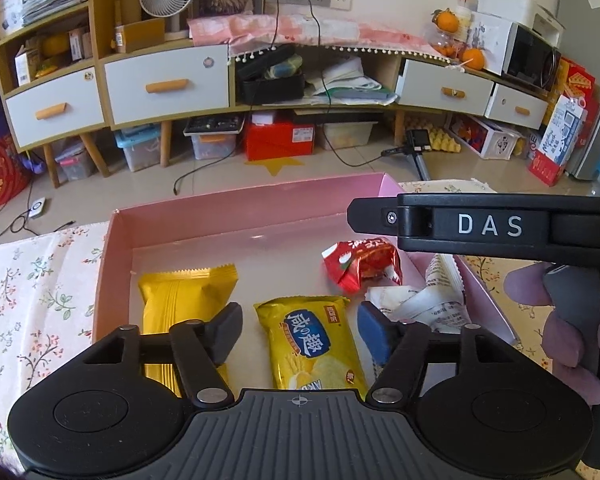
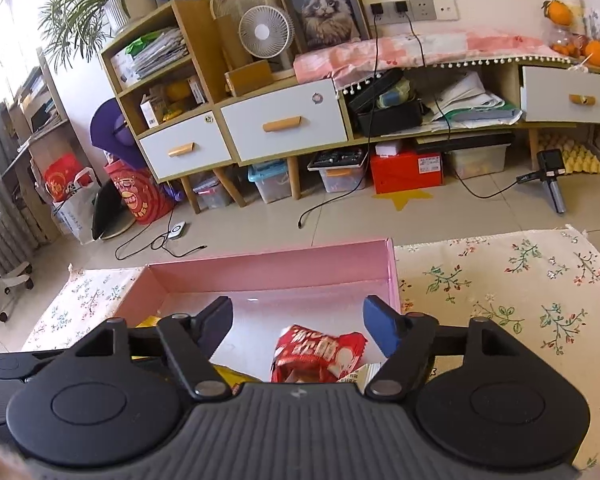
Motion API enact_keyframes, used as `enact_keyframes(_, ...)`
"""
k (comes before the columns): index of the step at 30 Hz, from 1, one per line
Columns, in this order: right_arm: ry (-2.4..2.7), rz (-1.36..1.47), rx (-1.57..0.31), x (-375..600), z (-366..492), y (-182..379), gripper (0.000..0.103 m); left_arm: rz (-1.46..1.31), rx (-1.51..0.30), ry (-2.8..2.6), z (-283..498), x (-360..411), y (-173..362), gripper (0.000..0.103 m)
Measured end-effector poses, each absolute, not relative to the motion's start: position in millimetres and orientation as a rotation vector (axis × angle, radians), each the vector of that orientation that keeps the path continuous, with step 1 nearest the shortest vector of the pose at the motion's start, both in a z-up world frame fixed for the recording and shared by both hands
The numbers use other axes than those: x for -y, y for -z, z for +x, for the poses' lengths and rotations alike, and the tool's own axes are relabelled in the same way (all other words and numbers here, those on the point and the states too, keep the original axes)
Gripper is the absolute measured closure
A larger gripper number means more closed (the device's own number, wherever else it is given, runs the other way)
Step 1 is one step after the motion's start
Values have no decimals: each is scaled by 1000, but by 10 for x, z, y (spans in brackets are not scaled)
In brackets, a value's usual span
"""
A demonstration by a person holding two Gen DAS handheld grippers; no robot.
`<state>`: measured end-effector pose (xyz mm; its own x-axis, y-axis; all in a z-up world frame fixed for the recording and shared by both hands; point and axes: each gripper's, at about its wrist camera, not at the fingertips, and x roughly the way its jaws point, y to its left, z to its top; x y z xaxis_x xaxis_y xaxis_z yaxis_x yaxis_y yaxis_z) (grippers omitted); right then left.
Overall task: Organize snacks
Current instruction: 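Carry both bags into the pink box and open both tools to release them, then withdraw both open tools from the box toward the remaining snacks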
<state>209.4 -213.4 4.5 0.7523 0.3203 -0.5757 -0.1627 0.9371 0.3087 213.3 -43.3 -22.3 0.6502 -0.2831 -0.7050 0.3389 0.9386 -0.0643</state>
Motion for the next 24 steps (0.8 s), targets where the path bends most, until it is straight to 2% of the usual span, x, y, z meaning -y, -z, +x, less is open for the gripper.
enact_keyframes(14, -245, 169, -673, 2152, 1798, -308, 12, 55, -776, 345, 1731, 306, 26, 23)
enact_keyframes(24, -237, 90, -674, 2077, 1433, -470, 3, 54, -767, 311, 1307, 116, -125, 15)
